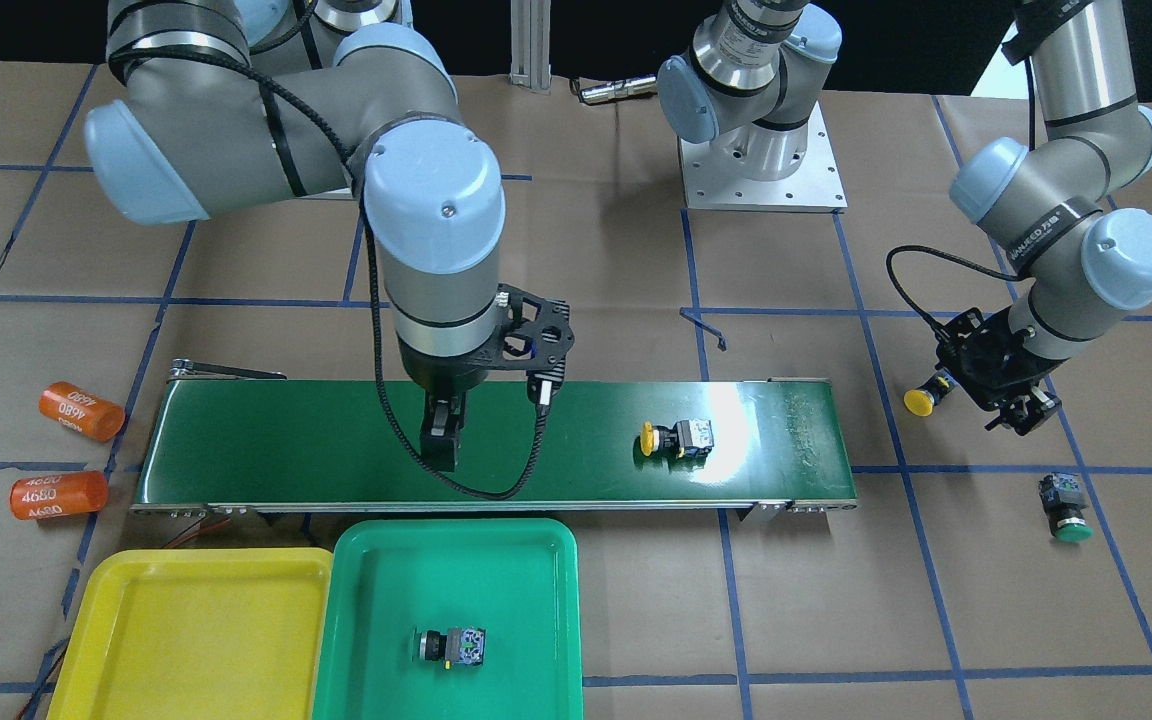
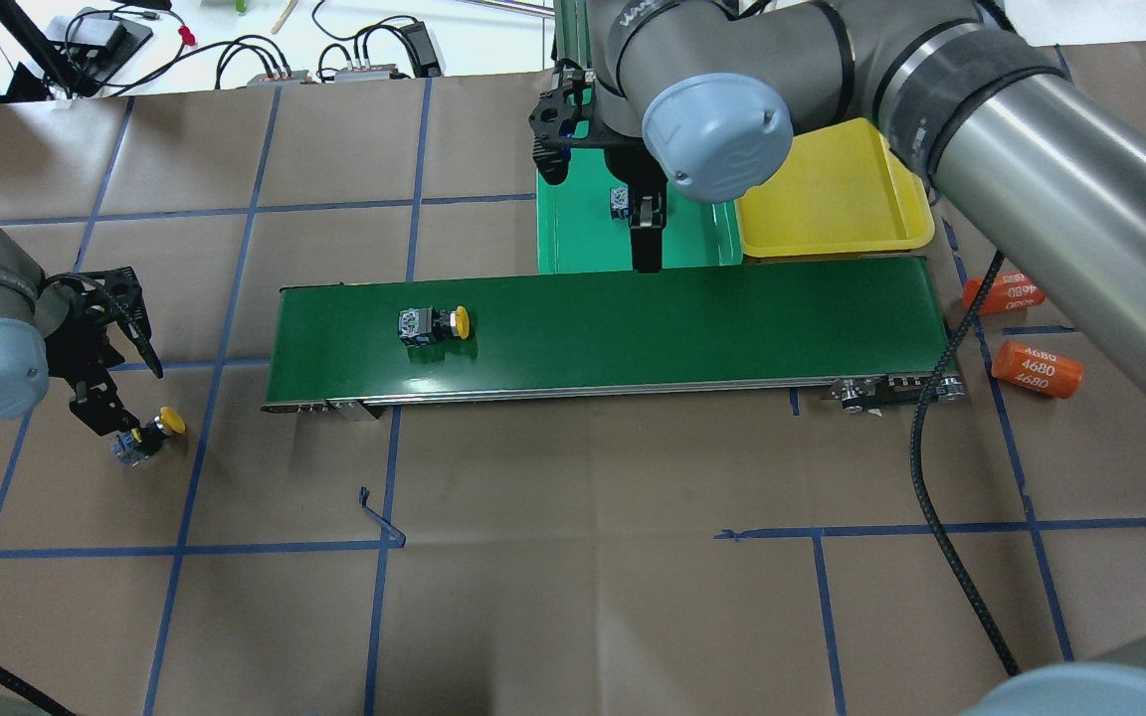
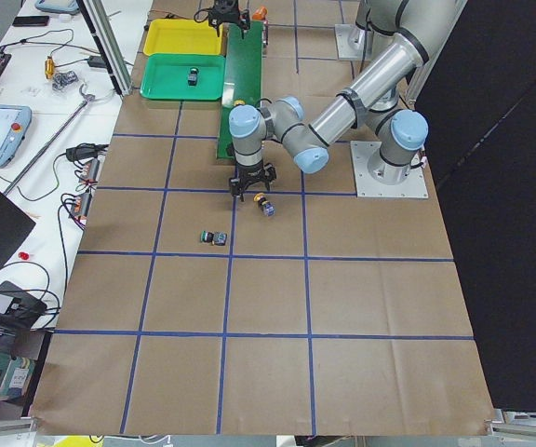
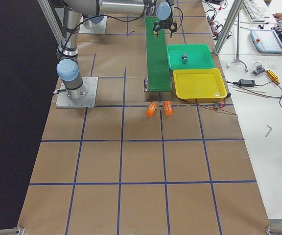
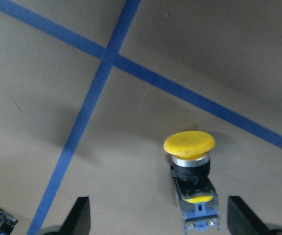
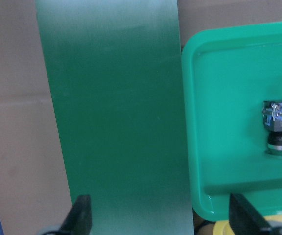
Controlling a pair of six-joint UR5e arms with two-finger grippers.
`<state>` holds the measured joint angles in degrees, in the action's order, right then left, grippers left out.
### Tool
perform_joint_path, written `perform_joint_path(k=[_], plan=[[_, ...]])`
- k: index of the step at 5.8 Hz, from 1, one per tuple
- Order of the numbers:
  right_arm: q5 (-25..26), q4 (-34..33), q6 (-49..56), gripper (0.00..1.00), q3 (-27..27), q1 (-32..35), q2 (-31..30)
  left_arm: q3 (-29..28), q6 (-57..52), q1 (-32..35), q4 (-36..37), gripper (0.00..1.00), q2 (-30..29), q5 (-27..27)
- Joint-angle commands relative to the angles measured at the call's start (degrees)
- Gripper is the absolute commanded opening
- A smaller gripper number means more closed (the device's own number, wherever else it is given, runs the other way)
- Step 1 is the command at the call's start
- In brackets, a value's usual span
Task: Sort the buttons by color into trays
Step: 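Grasp a second yellow button with the left gripper while the right returns to the belt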
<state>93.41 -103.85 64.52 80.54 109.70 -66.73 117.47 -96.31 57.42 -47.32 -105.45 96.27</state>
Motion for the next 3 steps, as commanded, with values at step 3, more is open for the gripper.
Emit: perform_joint_path(k=[3], plan=[[-1.0, -15.0, -11.4, 1.0, 0.7, 9.7, 8.1, 4.5, -4.5, -2.7, 7.1, 0.86, -2.1, -2.5]])
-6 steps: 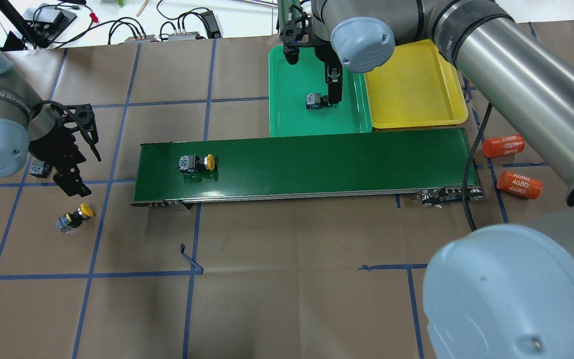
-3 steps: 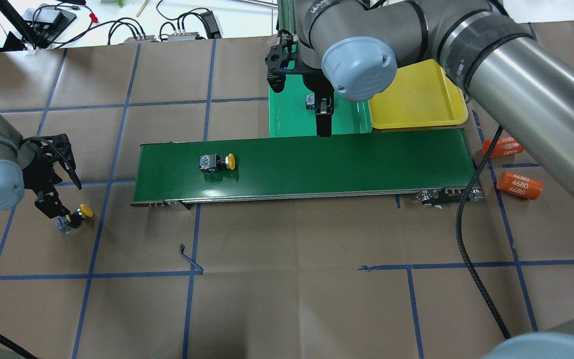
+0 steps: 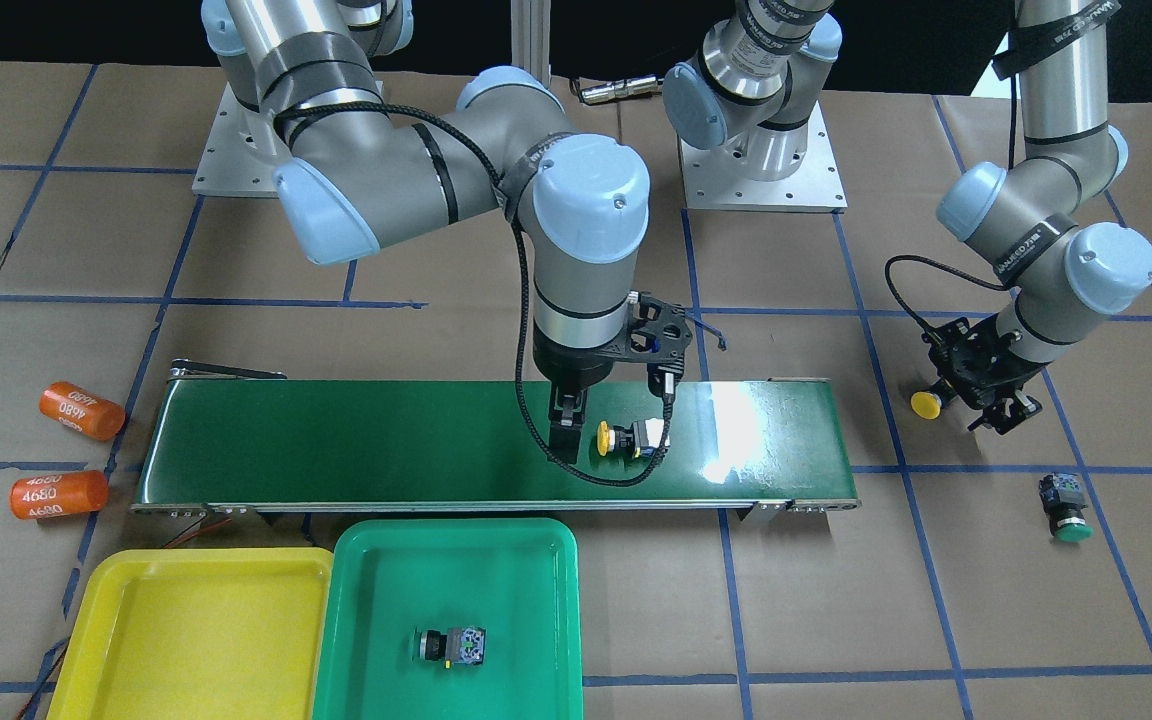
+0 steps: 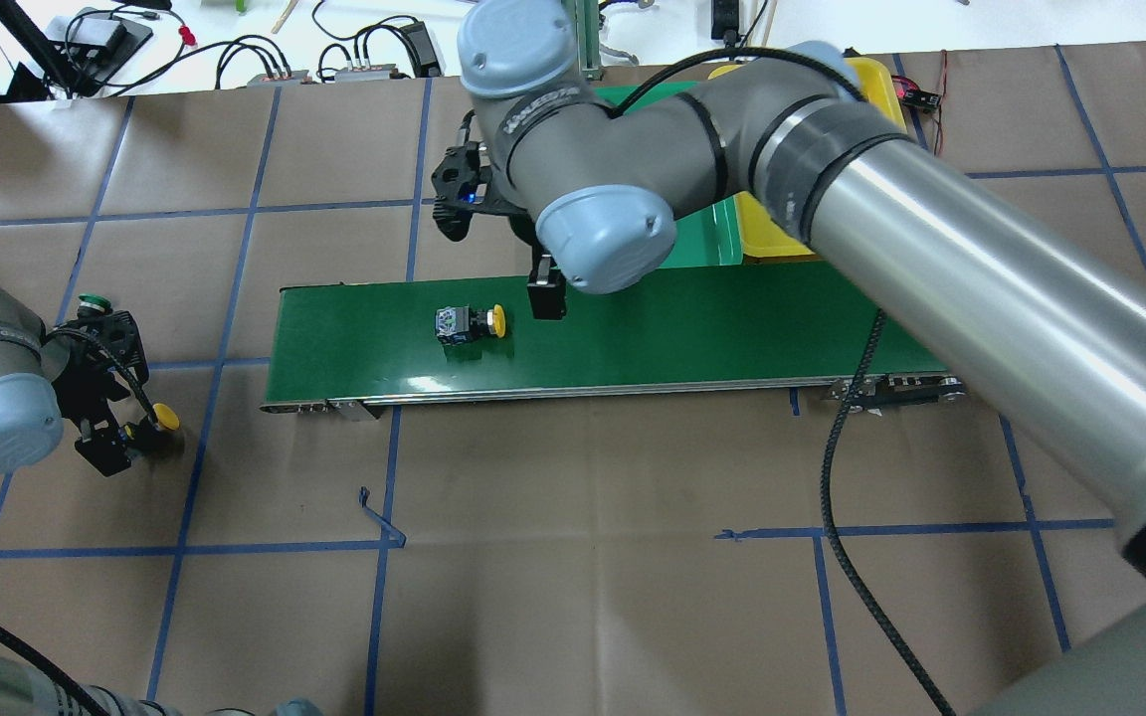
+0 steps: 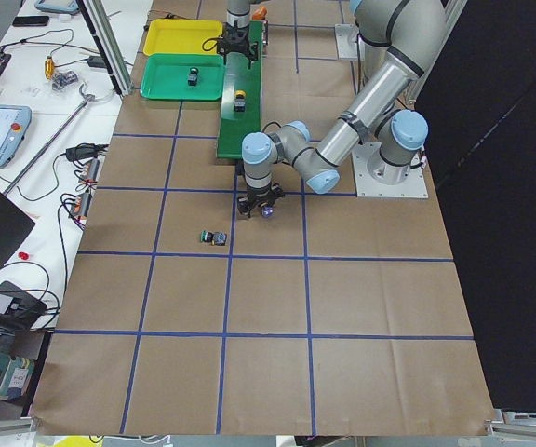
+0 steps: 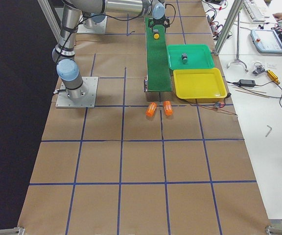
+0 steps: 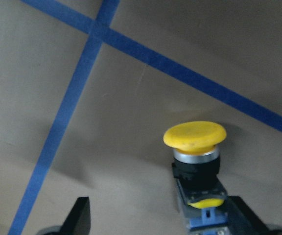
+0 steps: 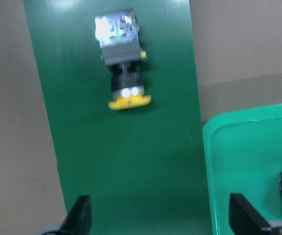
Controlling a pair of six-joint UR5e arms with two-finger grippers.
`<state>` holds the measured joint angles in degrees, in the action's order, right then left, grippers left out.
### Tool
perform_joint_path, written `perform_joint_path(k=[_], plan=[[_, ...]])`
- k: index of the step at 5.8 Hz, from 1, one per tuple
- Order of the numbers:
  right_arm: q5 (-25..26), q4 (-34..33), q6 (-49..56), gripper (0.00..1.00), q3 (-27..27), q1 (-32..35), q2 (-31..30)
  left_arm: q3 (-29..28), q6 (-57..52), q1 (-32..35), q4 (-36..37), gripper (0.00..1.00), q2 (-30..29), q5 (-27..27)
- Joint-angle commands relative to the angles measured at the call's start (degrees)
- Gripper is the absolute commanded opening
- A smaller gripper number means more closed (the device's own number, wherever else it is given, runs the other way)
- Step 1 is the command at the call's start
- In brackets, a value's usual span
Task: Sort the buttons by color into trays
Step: 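Grasp the yellow button on the belt with the right gripper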
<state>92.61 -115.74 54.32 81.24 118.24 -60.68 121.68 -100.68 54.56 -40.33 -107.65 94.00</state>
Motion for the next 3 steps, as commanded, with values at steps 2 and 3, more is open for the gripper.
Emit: perform_joint_path(k=[2, 3], plan=[[-0.1, -3.6, 4.6, 1.0, 2.8, 0.9, 2.9, 4.0, 0.0, -0.2, 0.2, 0.88, 2.3, -0.1], [0.5, -4.9, 6.8, 1.0, 5.2, -1.4, 2.2, 4.2, -0.2, -0.7, 0.1, 0.9, 2.3, -0.1]])
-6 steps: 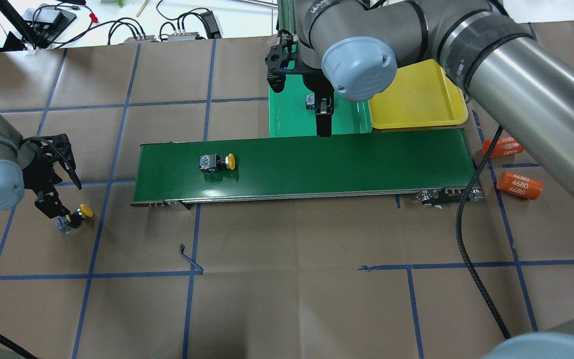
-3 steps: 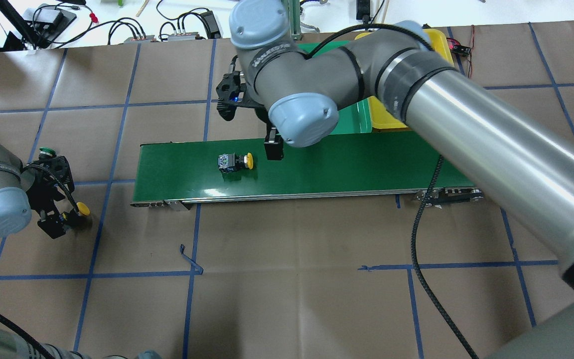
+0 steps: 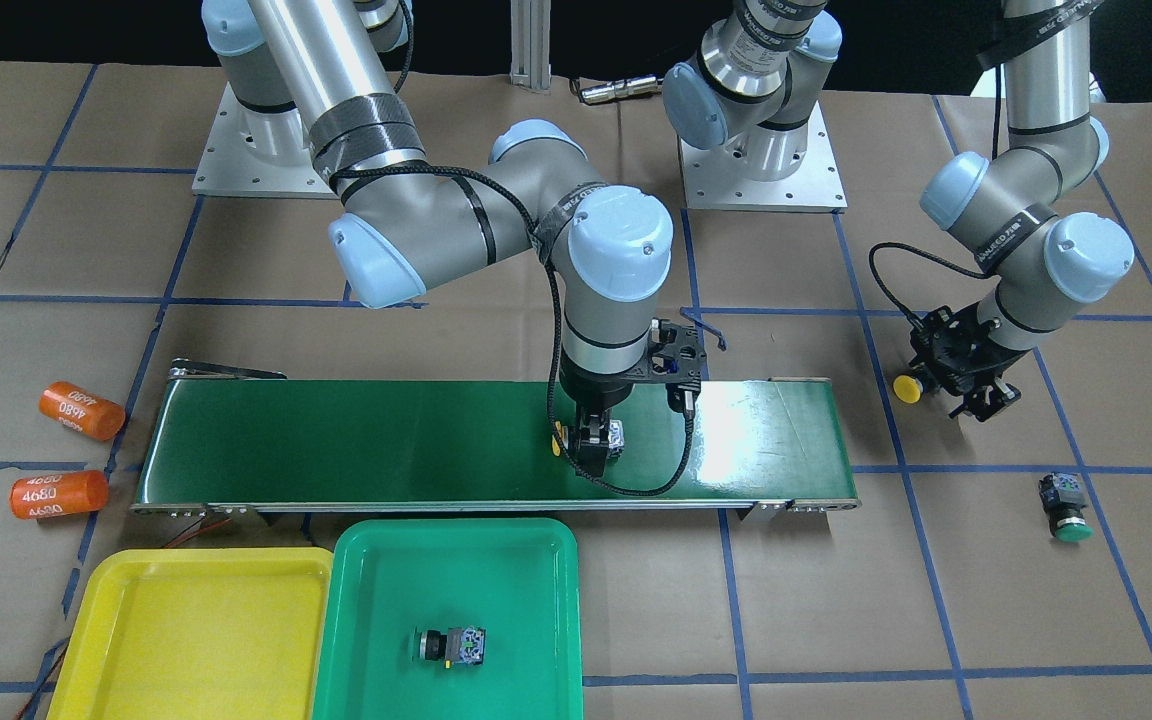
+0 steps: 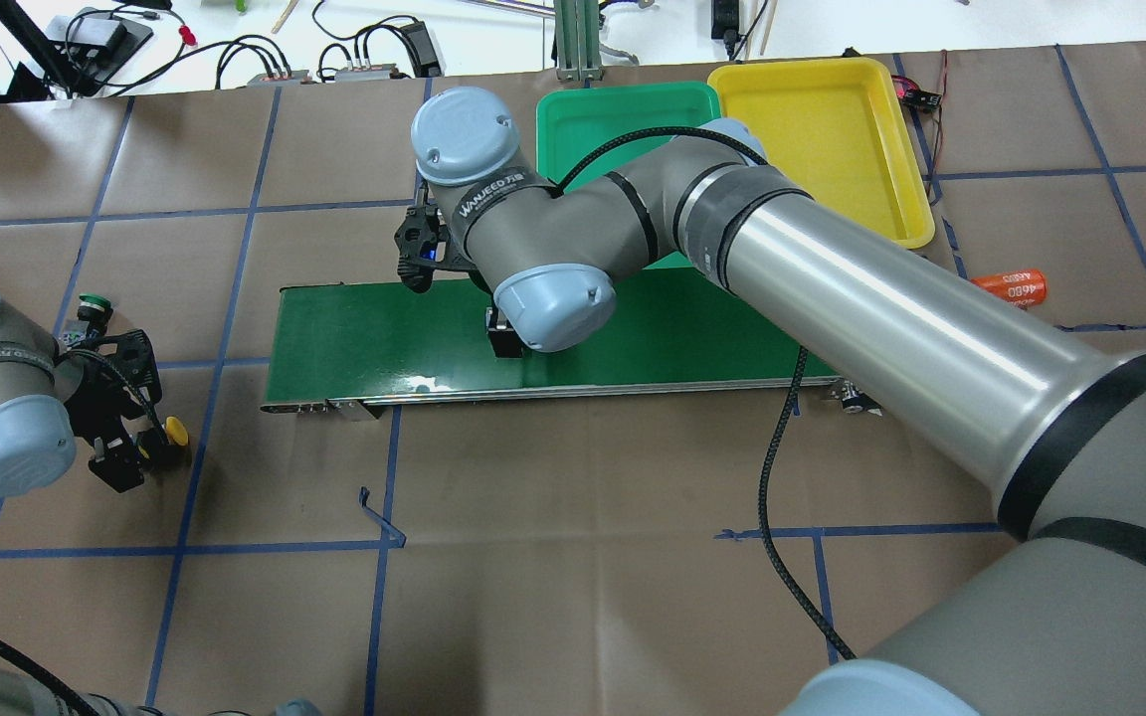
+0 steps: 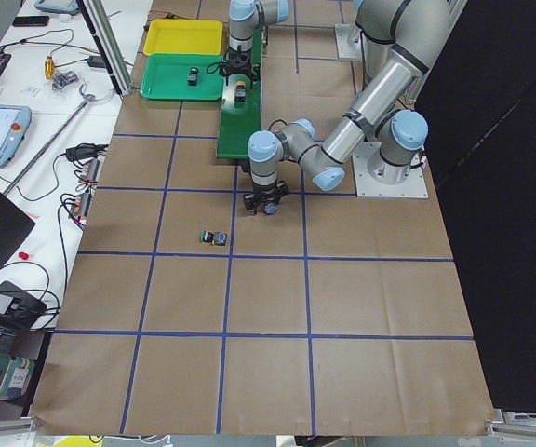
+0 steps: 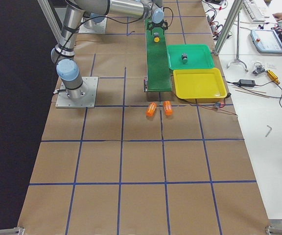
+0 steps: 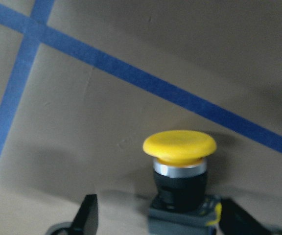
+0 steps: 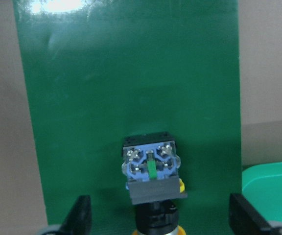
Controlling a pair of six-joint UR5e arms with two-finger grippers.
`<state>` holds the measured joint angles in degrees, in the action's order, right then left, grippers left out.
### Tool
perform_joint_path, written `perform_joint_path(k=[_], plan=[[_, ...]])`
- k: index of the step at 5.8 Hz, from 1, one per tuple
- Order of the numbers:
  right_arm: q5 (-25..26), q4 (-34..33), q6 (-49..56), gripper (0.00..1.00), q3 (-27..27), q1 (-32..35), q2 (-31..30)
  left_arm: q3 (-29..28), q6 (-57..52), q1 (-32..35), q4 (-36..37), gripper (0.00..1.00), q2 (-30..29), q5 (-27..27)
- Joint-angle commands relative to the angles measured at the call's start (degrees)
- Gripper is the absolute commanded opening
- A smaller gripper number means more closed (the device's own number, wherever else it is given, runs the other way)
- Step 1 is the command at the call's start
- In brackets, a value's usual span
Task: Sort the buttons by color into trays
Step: 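Grasp the yellow button on the belt with the right gripper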
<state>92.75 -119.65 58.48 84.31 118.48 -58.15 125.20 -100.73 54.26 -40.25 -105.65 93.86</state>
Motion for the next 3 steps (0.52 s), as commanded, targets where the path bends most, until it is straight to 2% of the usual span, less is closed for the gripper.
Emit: perform_joint_path(k=[1, 2, 3], plan=[[0.0, -1.8, 2.6, 0.96, 3.6, -3.8, -0.4, 1.1, -0.2, -0.4, 0.0, 0.9, 0.4, 0.0], [0.4, -1.8, 2.6, 0.75, 4.6, -4.5, -0.6, 1.1, -1.0, -0.3, 0.1, 0.61, 0.4, -0.1], [0.5, -1.6, 2.9, 0.4, 4.7, -5.8, -1.5, 0.7, -1.0, 0.2, 0.2, 0.13, 0.4, 0.0]])
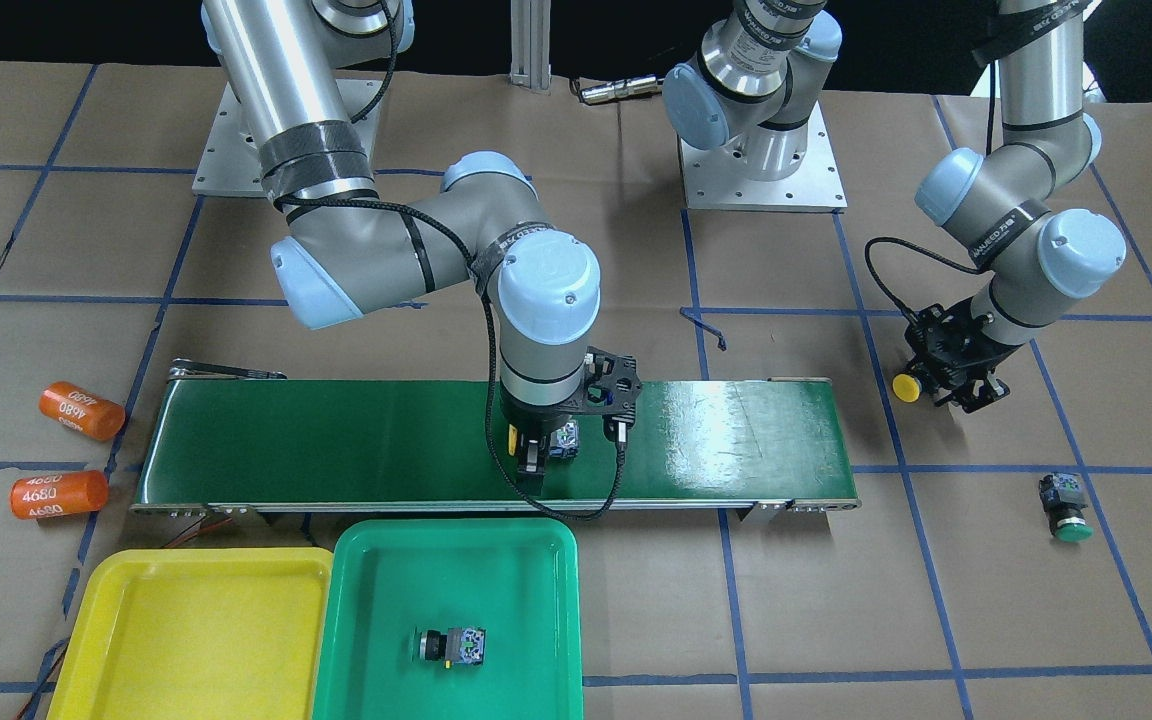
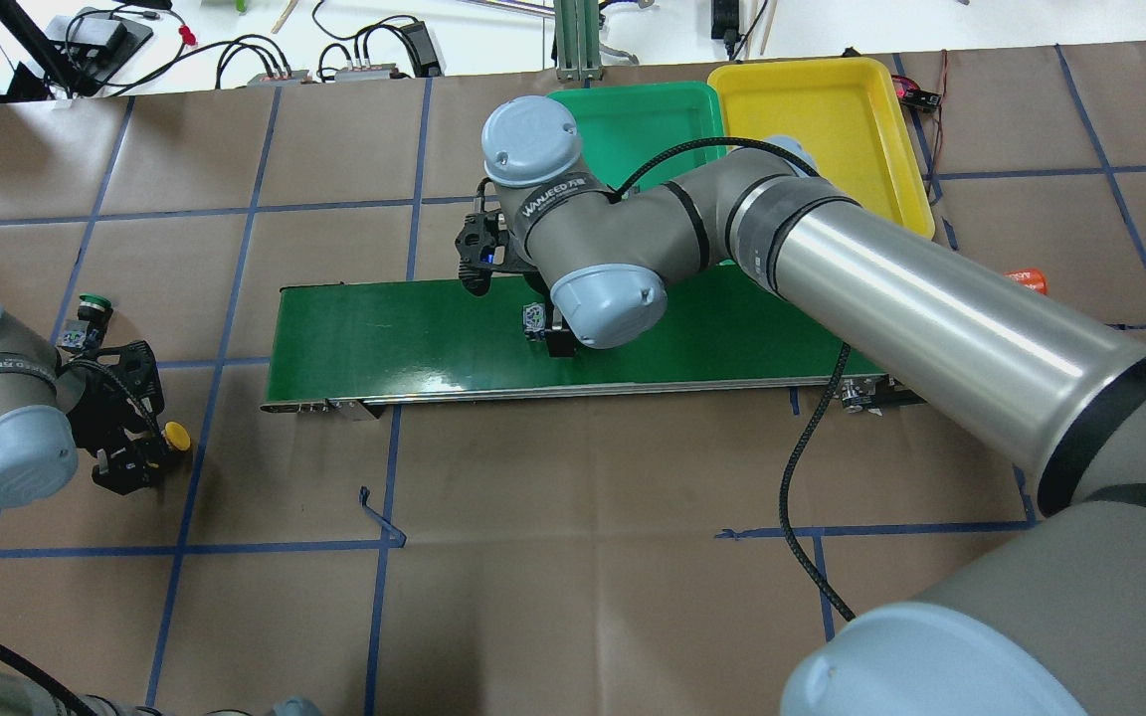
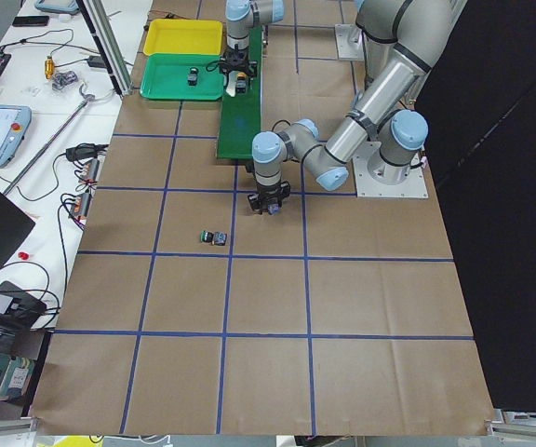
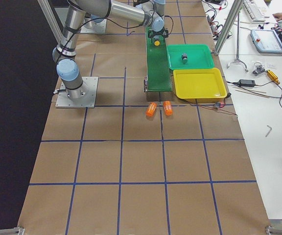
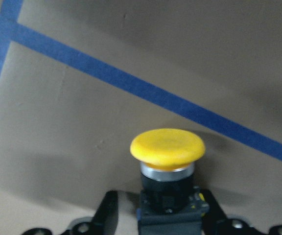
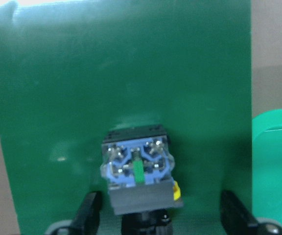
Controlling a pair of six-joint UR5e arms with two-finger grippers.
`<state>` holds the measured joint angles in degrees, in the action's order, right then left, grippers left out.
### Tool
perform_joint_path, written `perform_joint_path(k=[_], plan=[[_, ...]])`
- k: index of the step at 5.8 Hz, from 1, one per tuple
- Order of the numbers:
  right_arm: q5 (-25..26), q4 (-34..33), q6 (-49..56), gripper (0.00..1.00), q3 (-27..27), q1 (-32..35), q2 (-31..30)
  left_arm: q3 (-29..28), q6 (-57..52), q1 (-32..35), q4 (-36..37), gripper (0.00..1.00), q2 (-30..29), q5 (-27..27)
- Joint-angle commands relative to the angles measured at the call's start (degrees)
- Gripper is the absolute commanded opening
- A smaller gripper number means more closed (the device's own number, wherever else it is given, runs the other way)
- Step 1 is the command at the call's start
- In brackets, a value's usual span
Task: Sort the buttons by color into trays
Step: 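Grasp the yellow button on the belt with the right gripper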
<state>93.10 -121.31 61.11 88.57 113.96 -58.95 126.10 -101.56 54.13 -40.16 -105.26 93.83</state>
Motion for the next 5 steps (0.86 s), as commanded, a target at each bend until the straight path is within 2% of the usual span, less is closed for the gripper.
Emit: perform_joint_path(k=[1, 2, 3, 4, 5], plan=[[0.2, 0.9, 1.8, 0.17, 0.6, -2.7, -2.1, -0.3, -0.4, 0.4, 0.0, 0.04, 0.1, -0.1], [0.5, 1.0, 4.2, 0.1, 0.6, -4.2, -3.2, -1.9, -0.6, 0.7, -0.3, 0.01, 2.0, 0.2], [0.5, 0.8, 7.9, 0.09, 0.4, -6.4, -4.2, -6.3, -0.5, 3.0, -8.0, 0.01, 5.1, -0.1], [0.5, 0.5, 13.9, 0.1, -0.3, -10.8, -5.5, -14.7, 0.6, 9.8, -18.4, 0.01, 5.3, -2.4], [0.2, -0.8, 22.1, 0.1, -1.2, -17.0, -5.0, -20.5, 1.0, 17.6, -22.5, 0.01, 3.0, -2.2]])
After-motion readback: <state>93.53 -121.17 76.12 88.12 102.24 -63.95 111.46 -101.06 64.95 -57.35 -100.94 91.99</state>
